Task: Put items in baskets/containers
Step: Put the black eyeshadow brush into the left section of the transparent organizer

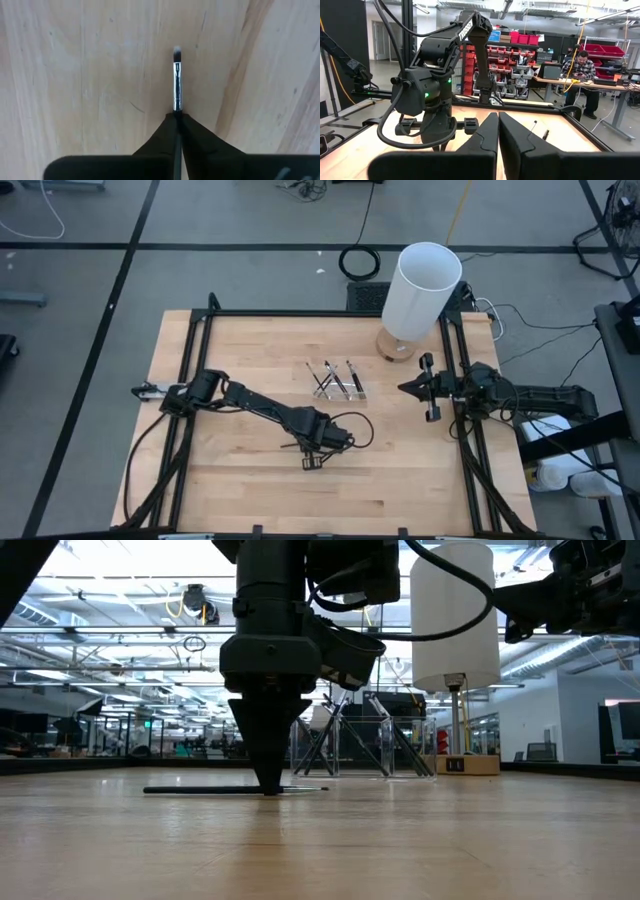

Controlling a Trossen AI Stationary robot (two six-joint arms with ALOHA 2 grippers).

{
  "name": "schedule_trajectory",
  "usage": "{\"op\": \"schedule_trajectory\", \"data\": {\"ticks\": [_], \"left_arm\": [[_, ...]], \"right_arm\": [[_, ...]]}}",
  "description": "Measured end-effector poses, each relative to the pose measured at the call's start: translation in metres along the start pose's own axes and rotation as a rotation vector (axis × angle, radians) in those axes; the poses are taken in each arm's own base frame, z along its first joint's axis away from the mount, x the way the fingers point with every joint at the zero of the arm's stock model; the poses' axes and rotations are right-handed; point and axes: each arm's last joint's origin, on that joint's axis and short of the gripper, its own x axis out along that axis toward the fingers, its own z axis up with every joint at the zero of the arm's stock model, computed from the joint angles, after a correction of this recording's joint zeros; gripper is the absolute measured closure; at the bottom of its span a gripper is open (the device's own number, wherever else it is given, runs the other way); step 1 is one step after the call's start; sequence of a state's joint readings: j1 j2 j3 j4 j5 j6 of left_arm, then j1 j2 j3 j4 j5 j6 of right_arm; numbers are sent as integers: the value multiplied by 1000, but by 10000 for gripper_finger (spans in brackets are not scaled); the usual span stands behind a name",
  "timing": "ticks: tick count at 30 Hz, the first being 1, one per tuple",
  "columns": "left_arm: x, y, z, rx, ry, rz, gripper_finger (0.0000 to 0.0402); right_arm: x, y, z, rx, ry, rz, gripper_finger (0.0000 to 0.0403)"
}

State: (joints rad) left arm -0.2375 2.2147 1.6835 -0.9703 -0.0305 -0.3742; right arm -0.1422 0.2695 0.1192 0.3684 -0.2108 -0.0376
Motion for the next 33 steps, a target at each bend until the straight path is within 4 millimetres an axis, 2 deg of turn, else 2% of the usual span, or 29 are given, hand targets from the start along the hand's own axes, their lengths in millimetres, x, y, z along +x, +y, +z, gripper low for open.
{"op": "schedule_trajectory", "data": {"ticks": [4, 10, 16, 21, 28, 33], "left_arm": [[0, 0, 0, 0, -1, 0, 379], [-1, 0, 0, 2, -2, 0, 395], [-1, 0, 0, 2, -1, 0, 379], [-1, 0, 0, 2, -1, 0, 395], [-2, 1, 0, 2, -4, 7, 376], [-2, 1, 0, 2, -5, 8, 395]], "right_arm": [[0, 0, 0, 0, -1, 0, 403], [0, 0, 0, -1, -1, 0, 403], [0, 0, 0, -1, -1, 0, 403], [0, 0, 0, -1, -1, 0, 403], [0, 0, 0, -1, -1, 0, 403], [0, 0, 0, -1, -1, 0, 403]]}}
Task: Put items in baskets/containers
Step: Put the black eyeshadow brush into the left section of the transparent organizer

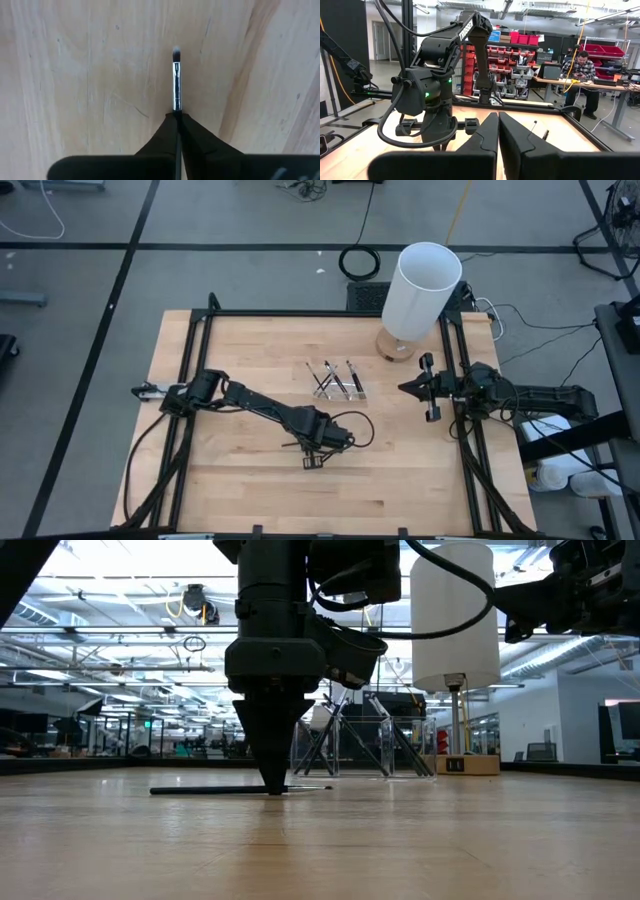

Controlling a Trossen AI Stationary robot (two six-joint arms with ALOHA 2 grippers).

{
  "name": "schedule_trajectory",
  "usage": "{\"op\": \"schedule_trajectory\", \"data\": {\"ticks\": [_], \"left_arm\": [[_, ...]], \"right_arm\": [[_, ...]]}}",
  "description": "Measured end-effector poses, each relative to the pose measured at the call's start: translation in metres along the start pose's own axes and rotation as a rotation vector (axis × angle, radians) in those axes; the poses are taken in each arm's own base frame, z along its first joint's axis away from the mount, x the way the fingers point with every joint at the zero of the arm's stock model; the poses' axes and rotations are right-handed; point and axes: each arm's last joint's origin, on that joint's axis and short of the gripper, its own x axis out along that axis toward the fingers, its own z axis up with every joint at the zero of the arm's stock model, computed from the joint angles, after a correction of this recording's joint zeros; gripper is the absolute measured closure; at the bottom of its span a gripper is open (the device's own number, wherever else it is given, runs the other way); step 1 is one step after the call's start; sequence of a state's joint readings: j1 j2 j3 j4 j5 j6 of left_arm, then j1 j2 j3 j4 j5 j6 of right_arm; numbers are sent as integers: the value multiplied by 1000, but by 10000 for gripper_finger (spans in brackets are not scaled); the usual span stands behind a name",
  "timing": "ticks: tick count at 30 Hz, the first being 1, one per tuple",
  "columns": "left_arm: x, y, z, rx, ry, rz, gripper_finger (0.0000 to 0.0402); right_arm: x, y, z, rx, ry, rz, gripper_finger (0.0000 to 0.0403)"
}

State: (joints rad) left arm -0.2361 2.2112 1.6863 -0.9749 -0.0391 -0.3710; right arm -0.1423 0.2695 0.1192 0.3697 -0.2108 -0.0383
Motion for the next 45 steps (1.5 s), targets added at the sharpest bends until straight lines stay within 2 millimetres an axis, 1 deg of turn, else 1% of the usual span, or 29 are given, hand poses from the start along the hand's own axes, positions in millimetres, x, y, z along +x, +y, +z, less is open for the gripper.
{"op": "schedule_trajectory", "data": {"ticks": [2, 6, 10, 14, 20, 23, 26, 28, 31, 35, 39, 42, 43, 45], "left_arm": [[0, 0, 0, -1, -3, 7, 394], [0, 0, 0, 0, -4, 11, 379], [-3, 0, 1, 0, -4, 16, 387], [-14, -2, 8, 4, -44, 10, 395], [-34, -4, 19, 31, -119, 32, 378], [-47, -5, 26, 48, -176, 60, 387], [-64, -6, 34, 76, -248, 91, 396], [-77, -5, 40, 95, -294, 96, 395], [-96, -1, 49, 107, -359, 94, 381], [-121, 9, 59, 112, -445, 103, 376], [-143, 21, 70, 109, -542, 95, 392], [-157, 29, 72, 130, -583, 69, 394], [-160, 33, 73, 125, -604, 60, 391], [-175, 41, 74, 120, -664, 32, 382]], "right_arm": [[0, 0, 0, 0, -2, 0, 403], [0, 0, 1, -2, -7, 0, 403], [0, 0, 1, -3, -7, 0, 403], [0, 0, 1, -3, -7, 0, 403], [0, 0, 1, -3, -7, 0, 403], [0, 0, 1, -2, -7, 0, 403], [0, 0, 1, -2, -7, 0, 403], [0, 0, 1, -2, -7, 0, 403], [0, 0, 1, -2, -7, 0, 403], [0, 0, 1, -2, -8, 1, 403], [0, 0, 3, 19, -27, 4, 403], [0, 1, 4, 41, -44, 24, 403], [0, 1, 5, 41, -50, 37, 403], [0, 2, 6, 39, -58, 73, 403]]}}
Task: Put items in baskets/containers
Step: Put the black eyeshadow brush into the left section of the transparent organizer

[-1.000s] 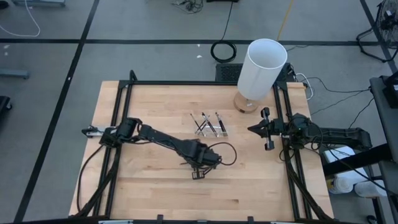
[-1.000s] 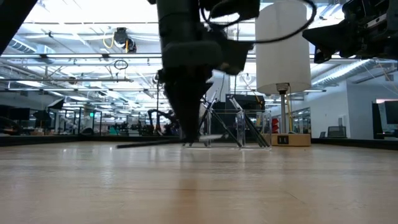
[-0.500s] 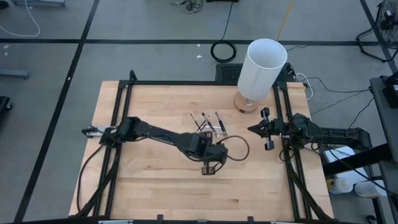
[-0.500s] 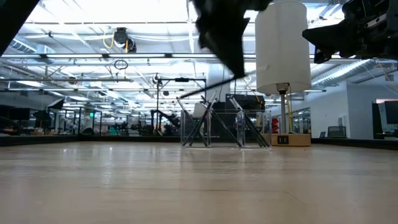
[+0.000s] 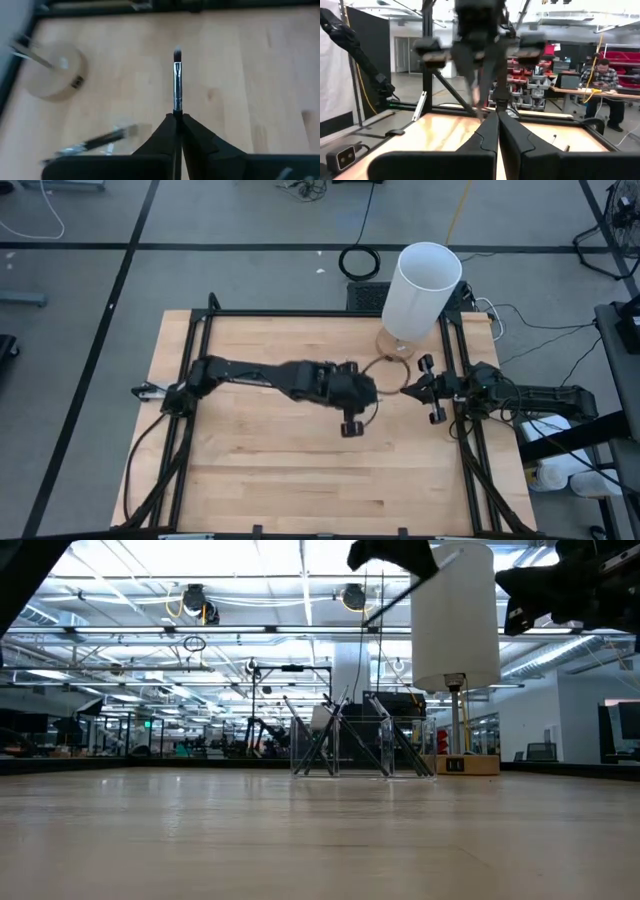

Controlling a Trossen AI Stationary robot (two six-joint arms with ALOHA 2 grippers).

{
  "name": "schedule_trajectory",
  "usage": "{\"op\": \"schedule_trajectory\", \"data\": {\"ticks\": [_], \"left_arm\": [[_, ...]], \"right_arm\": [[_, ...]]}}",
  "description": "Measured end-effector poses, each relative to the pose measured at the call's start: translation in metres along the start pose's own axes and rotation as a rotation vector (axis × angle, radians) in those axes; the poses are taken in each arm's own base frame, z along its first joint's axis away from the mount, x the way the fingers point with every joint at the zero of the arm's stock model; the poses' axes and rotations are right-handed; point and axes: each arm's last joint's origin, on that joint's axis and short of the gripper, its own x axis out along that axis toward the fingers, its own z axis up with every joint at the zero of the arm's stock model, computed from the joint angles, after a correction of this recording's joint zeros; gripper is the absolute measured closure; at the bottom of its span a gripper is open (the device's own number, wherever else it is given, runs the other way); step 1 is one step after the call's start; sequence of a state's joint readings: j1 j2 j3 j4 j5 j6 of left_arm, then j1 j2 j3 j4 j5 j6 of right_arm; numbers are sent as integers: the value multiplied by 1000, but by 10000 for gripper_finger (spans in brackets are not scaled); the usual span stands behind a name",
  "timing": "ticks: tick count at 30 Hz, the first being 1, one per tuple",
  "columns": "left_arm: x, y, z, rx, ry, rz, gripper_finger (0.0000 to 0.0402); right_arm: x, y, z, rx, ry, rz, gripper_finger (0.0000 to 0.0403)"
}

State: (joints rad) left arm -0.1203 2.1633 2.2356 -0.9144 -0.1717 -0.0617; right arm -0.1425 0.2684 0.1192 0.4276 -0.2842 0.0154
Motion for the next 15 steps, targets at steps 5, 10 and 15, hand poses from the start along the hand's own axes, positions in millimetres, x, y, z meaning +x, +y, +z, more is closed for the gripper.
{"op": "schedule_trajectory", "data": {"ticks": [5, 10, 15], "left_arm": [[-35, 20, 18, 13, -153, -3, 388], [-82, 37, 26, 22, -268, 23, 390], [-126, 50, 23, 37, -348, 62, 376]], "right_arm": [[0, 0, 1, 7, -11, 10, 403], [0, 0, 1, 15, -10, 11, 403], [0, 0, 0, 18, -1, 11, 403]]}}
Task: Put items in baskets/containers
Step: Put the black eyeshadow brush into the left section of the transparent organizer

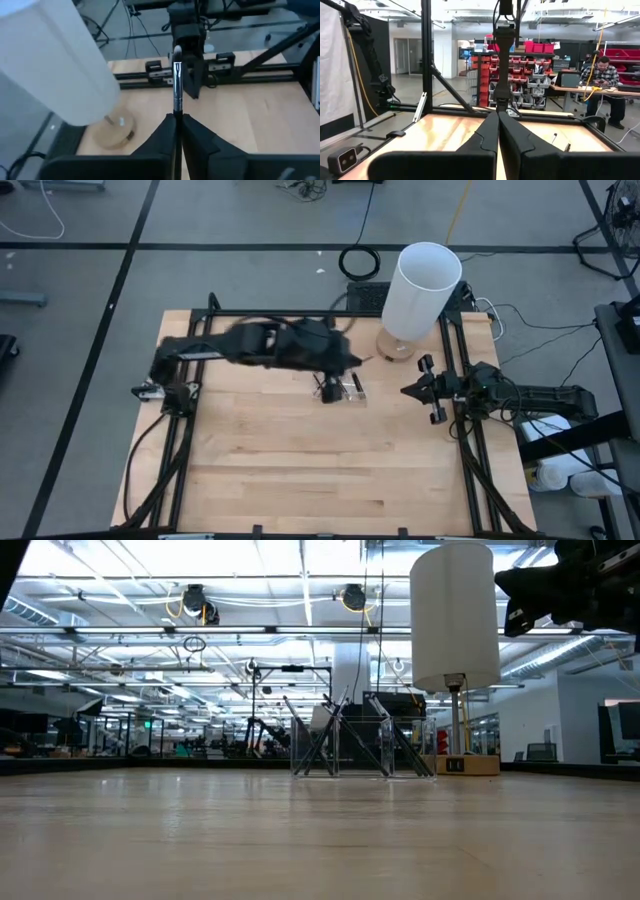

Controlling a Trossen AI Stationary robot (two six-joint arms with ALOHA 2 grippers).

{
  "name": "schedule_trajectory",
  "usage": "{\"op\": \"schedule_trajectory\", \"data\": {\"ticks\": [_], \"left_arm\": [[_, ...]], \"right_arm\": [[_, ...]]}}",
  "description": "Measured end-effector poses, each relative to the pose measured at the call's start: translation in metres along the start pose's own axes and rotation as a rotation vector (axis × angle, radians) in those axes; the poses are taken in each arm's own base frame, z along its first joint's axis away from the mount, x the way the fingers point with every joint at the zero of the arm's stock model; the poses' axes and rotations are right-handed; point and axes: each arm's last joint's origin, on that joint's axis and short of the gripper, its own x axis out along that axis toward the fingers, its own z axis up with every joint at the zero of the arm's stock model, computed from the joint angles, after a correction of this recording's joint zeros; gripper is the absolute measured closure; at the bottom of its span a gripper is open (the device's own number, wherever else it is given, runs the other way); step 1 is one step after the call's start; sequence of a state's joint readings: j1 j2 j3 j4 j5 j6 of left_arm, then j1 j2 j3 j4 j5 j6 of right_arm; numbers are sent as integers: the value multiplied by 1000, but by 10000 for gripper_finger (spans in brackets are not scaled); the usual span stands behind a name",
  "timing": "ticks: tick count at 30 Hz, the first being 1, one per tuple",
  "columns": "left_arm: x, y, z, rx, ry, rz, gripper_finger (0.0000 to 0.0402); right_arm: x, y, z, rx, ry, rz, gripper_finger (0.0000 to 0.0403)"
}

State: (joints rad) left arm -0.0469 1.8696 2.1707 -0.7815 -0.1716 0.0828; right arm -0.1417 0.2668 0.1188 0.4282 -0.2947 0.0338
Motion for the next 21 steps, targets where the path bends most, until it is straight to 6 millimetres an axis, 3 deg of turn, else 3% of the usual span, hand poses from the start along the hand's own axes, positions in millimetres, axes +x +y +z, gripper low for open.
{"op": "schedule_trajectory", "data": {"ticks": [6, 13, 16, 21], "left_arm": [[-36, 9, -7, 26, -119, 23, 395], [-66, 18, -46, 0, -302, 56, 375], [-67, 25, -71, -40, -364, 74, 386], [-53, 31, -111, -94, -489, 41, 393]], "right_arm": [[0, 0, 0, 9, 5, 1, 403], [0, 0, -2, 13, 18, -3, 403], [0, 0, -2, 8, 16, -3, 403], [0, 0, -1, 4, 10, -3, 403]]}}
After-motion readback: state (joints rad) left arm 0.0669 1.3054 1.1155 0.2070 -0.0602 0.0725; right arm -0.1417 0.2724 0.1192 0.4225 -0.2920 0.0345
